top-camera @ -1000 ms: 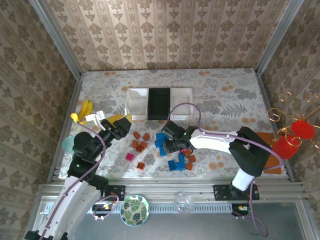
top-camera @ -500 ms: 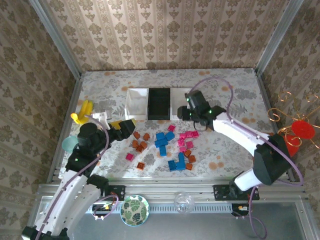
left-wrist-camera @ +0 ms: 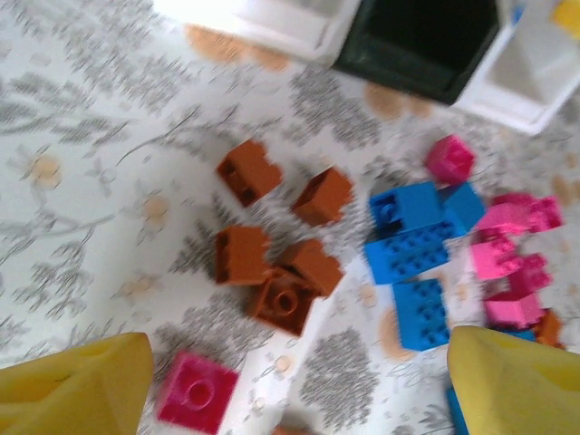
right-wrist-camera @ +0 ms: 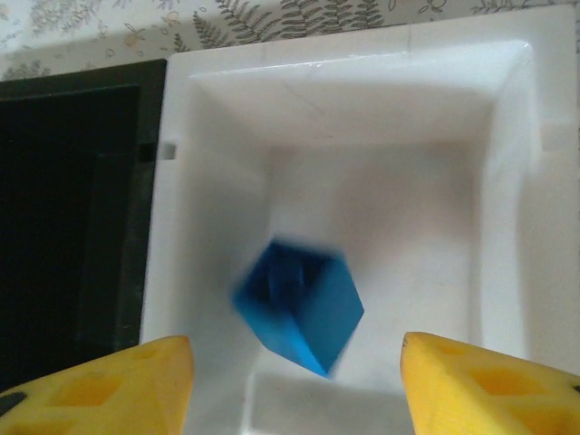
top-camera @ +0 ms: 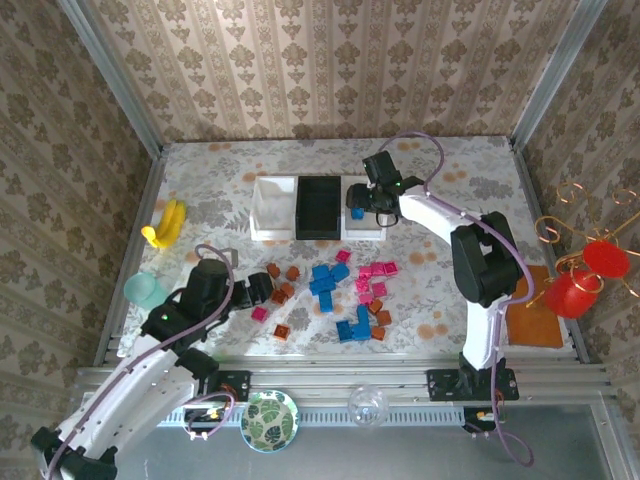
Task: Sort the legos into containers by color
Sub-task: Place the lego in the container, then pick up the lego from the bottom-left of the table.
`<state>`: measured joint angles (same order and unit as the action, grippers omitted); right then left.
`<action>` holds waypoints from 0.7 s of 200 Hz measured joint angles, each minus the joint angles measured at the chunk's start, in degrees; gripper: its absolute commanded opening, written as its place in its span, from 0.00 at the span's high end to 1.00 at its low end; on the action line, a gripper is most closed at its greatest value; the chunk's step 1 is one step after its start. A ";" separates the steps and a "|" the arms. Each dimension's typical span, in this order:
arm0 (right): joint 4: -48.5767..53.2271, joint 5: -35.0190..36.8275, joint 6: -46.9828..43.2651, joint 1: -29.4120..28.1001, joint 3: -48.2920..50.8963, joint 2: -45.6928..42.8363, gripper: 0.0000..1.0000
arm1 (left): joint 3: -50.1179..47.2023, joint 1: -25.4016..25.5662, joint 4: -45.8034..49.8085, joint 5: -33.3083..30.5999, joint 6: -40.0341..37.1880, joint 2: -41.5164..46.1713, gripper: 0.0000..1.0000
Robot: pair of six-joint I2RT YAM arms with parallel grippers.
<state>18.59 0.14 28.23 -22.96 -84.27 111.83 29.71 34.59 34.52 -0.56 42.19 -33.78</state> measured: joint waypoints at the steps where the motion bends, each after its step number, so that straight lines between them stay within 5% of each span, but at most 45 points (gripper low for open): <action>1: 0.00 -0.02 0.04 0.00 0.02 -0.04 0.33 | -0.04 0.07 0.11 -0.11 0.13 0.00 0.17; 60: -3.67 -1.53 0.96 -1.64 12.87 -13.42 0.33 | -4.68 8.94 1.09 -6.19 4.57 -9.66 0.28; 140: -6.86 -2.08 3.72 -2.43 23.78 -25.90 0.33 | -4.66 11.96 -3.69 -12.00 3.61 -24.85 0.40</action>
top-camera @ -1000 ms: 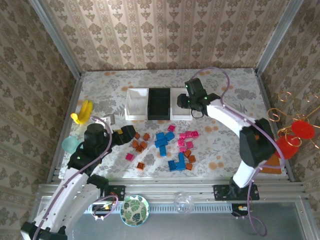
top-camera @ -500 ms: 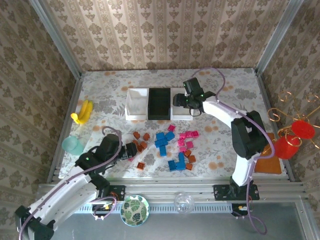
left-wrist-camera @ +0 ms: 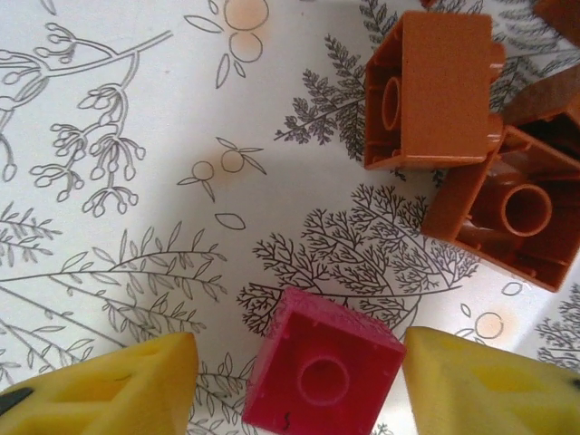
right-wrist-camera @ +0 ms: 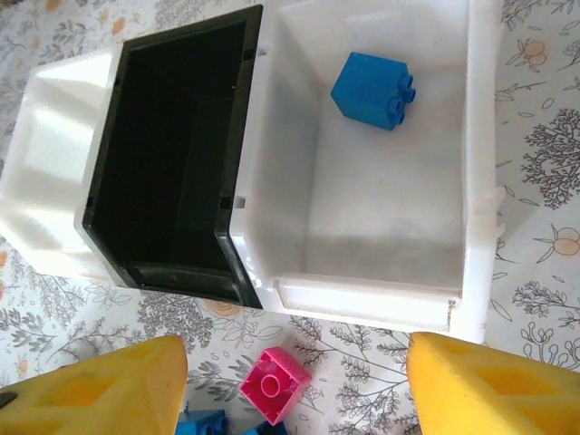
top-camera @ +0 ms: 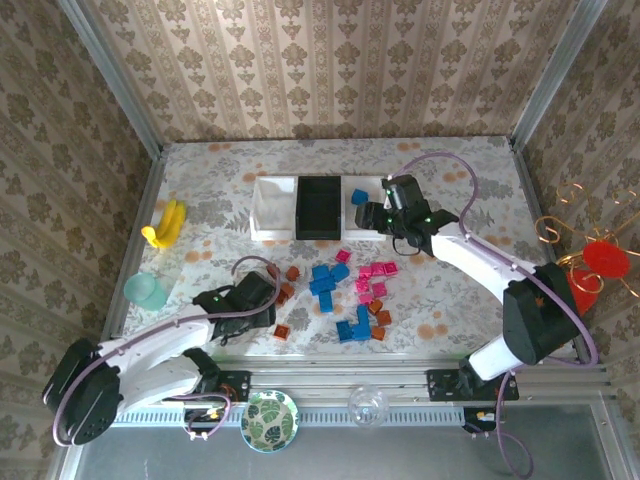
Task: Sort the legos into containers by color
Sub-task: Pick up the lego from the bottom-left of the table, then place the lego in the container.
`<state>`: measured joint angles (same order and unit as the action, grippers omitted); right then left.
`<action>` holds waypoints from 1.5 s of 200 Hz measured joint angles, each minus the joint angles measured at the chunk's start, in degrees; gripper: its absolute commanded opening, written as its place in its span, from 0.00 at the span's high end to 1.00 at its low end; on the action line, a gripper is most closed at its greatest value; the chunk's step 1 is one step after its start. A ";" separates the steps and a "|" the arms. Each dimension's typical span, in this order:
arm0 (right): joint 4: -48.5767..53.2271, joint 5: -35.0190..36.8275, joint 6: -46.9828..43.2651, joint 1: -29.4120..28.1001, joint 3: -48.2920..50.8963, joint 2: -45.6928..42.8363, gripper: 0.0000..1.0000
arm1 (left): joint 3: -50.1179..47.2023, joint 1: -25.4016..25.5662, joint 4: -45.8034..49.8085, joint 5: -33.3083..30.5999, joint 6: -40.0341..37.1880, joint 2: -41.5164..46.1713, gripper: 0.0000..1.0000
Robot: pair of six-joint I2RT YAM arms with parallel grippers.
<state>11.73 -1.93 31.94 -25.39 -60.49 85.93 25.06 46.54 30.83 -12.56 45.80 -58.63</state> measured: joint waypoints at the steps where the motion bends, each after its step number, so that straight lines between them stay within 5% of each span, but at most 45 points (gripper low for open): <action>1: 0.00 0.00 0.00 0.00 0.04 -0.13 0.33 | 0.00 0.00 -0.07 0.00 -0.02 -0.11 0.40; 39: -0.52 0.00 0.31 0.00 0.44 -2.93 0.33 | -0.02 0.24 -3.10 -0.59 -0.76 -4.09 0.46; 107: -1.27 0.22 1.70 0.00 4.15 -6.51 0.33 | -0.02 0.31 -5.27 -0.59 -2.58 -2.34 0.75; 169: -1.31 0.24 3.15 0.00 7.69 -9.42 0.33 | 10.08 -4.26 -4.52 1.86 -7.74 1.03 0.76; 221: -0.85 1.51 3.69 -0.02 10.43 -11.41 0.33 | 30.53 -17.46 -13.55 5.92 -15.47 -19.23 0.76; 300: 3.04 1.27 3.23 -1.05 17.31 -17.07 0.33 | 49.77 -23.47 -15.41 7.69 -18.67 -44.65 0.71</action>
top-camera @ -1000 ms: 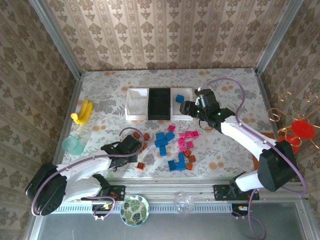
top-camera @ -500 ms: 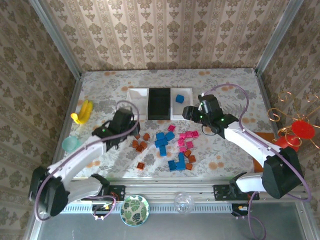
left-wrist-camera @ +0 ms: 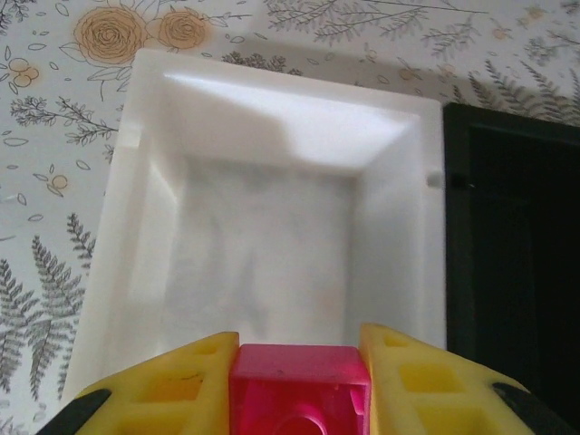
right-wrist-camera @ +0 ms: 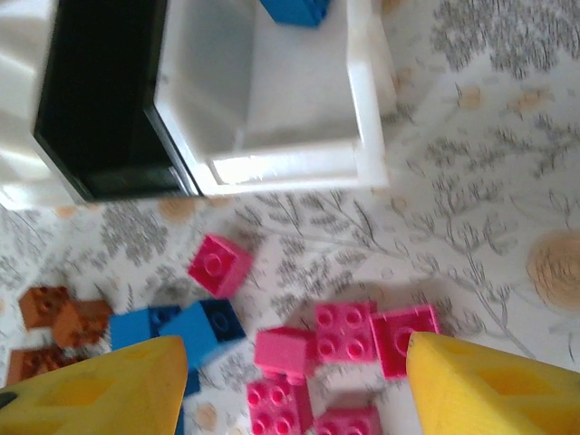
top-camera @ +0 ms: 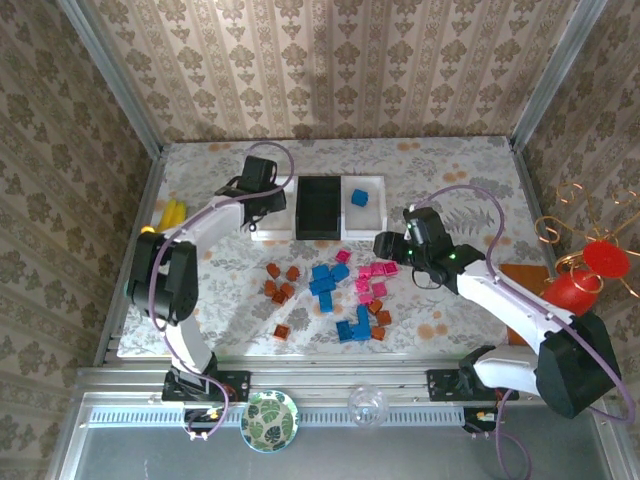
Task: Sort the legos into containers by color
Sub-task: Place the lego in the container, then pick up the lego from the bottom-center of the table.
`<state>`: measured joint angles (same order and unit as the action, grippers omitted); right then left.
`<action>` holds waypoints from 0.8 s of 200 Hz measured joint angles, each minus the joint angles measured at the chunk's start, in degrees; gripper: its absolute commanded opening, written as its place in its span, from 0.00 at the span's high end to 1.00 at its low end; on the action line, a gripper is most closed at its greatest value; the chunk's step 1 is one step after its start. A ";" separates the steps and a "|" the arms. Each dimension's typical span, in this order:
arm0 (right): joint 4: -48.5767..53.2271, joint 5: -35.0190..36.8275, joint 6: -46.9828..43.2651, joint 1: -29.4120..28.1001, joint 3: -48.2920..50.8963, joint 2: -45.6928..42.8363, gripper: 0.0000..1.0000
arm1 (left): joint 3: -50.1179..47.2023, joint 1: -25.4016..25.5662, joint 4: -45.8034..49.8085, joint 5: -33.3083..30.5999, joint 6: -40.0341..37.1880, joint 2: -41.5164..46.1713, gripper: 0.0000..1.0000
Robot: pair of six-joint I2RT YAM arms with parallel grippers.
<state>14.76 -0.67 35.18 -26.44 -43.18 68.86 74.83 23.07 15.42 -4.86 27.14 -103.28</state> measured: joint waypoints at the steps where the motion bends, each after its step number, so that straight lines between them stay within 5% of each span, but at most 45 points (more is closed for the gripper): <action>1: 0.09 0.00 0.00 -0.04 0.20 -0.11 0.33 | 0.11 -0.04 0.00 0.02 0.00 -0.09 0.70; 31: 1.95 -0.26 -0.04 -0.85 4.00 -3.13 0.32 | 1.68 -0.24 0.04 0.85 0.24 -2.89 0.51; 72: 4.76 -1.90 0.02 -2.69 8.76 -8.22 0.33 | 0.11 0.92 -0.79 2.89 0.31 0.00 0.38; 160: 12.52 -2.89 2.01 -16.76 13.35 -11.63 0.41 | -26.99 12.26 -5.86 5.92 3.06 32.87 0.21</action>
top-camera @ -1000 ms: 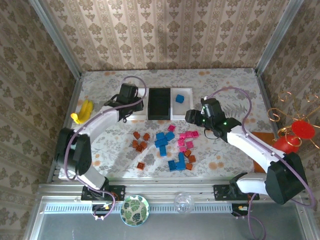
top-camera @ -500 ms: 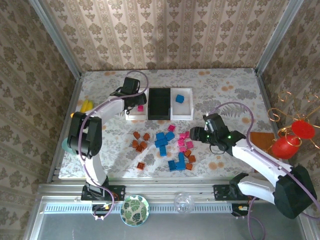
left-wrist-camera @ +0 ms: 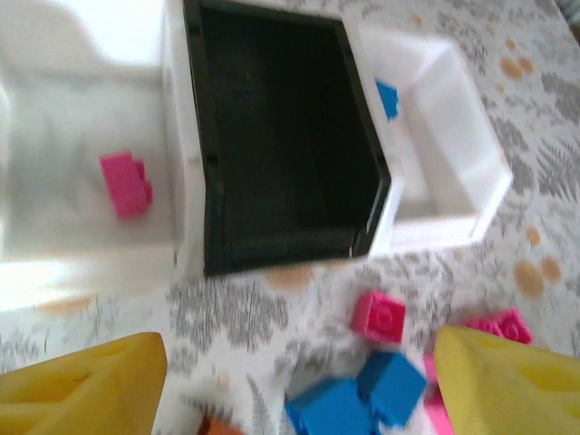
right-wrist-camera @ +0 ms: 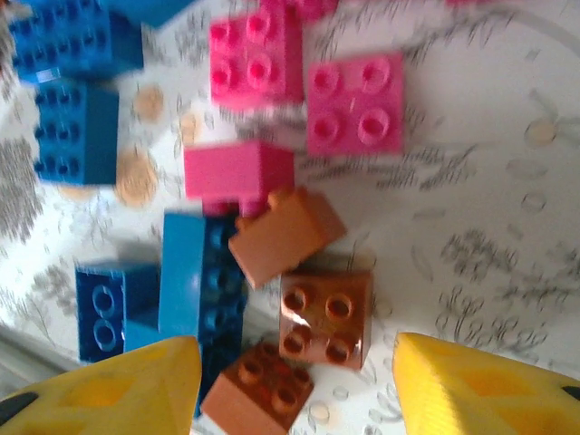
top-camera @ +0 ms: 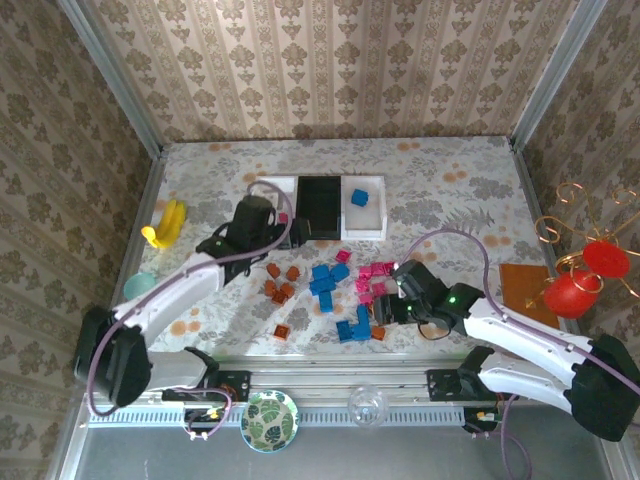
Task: Sort the legos into containers by color
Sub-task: Pick up the lego from the bottom-center of the table.
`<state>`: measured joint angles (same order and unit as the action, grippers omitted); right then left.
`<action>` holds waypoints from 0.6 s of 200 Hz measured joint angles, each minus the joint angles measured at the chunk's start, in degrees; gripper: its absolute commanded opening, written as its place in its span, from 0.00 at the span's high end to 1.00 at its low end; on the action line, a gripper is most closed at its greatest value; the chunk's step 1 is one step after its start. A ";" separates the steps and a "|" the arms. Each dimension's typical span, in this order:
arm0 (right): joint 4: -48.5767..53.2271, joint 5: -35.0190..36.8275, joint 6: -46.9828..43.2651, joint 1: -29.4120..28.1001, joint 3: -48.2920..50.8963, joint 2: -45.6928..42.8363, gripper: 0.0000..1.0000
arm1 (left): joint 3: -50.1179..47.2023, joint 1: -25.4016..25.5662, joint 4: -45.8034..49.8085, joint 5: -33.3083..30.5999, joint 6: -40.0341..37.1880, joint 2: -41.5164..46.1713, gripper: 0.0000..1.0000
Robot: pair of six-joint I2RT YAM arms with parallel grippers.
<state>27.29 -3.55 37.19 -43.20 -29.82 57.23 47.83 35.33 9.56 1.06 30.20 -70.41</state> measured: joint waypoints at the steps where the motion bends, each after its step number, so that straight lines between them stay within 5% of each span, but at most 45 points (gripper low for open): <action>1: 0.07 0.00 0.07 -0.11 0.02 -0.02 0.41 | -0.22 0.07 0.13 -0.04 0.00 0.26 0.21; 58: 2.05 -0.28 2.10 -7.89 0.96 1.79 0.43 | -9.79 4.00 6.10 -3.34 1.33 15.91 0.18; 120: 0.04 1.27 1.75 -9.84 -0.37 10.73 0.48 | -12.35 4.02 8.26 -4.50 2.93 17.64 0.17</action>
<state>27.33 -2.28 38.94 -53.04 -30.20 67.96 35.48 39.35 17.82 -3.44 33.12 -52.77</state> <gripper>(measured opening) 0.532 0.829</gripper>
